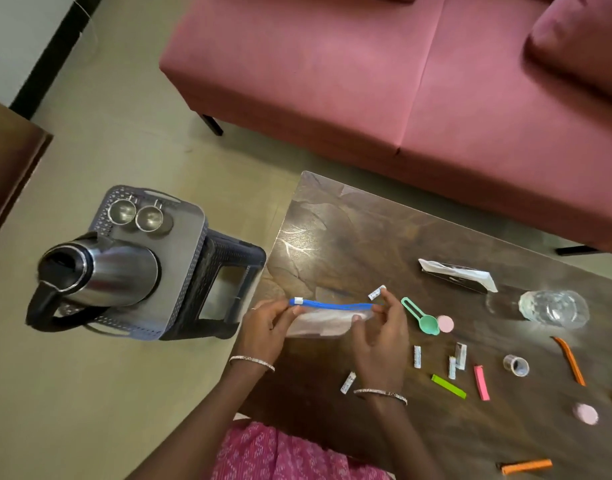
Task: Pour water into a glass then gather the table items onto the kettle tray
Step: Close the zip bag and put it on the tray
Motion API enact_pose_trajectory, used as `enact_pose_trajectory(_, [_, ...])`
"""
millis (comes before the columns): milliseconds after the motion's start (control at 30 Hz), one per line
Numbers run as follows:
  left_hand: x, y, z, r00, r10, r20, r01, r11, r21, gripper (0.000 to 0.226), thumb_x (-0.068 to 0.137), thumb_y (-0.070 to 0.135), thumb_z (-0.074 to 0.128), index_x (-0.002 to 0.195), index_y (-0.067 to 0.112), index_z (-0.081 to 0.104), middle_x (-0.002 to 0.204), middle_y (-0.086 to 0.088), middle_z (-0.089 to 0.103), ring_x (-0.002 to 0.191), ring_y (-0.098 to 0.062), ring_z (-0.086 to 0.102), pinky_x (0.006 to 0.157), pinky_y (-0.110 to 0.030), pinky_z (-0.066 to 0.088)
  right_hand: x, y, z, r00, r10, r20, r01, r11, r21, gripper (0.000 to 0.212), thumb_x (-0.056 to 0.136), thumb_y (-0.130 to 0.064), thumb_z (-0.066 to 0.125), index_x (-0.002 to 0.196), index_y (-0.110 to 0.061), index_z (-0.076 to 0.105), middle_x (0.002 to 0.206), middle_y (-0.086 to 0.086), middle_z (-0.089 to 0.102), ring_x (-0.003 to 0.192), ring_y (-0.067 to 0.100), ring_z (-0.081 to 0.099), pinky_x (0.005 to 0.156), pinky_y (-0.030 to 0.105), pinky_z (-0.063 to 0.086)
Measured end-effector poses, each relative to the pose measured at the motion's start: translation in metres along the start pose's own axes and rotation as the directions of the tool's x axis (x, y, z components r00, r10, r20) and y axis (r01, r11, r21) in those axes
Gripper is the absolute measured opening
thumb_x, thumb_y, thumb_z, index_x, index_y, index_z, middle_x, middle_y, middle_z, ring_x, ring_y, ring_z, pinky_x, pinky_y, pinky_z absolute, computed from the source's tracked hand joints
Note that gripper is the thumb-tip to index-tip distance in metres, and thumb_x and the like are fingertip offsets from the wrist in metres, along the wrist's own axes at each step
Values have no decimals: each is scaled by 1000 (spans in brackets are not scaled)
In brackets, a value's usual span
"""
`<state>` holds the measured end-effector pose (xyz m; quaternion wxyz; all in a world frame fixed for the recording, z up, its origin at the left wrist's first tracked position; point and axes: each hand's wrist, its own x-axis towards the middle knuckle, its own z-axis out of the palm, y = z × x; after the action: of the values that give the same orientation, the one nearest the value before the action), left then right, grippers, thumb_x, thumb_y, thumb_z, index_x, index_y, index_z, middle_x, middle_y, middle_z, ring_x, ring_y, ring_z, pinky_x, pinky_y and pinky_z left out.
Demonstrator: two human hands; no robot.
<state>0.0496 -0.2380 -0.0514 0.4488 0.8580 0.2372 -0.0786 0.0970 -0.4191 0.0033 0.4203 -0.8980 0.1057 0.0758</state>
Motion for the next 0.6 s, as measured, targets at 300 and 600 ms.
enact_pose_trajectory(300, [-76,62,-43,961,247,-125,-256,965,-63,13,88,50,59,94,39,59,83,30,67,74,11,65,66,-4,43,-49,-65,-57,833,-350,428,392,920,-12,30,91,-42,63,118,-32,65,124,-14,62,131,11,45,105,44,38])
enact_pose_trajectory(600, [-186,120,-47,890,355,-287,-393,915,-89,12,94,34,56,93,26,64,76,13,68,73,-3,67,66,-29,52,-109,-59,-125,816,-449,366,386,892,233,9,80,-32,78,88,-28,77,89,-16,74,95,5,62,88,35,49])
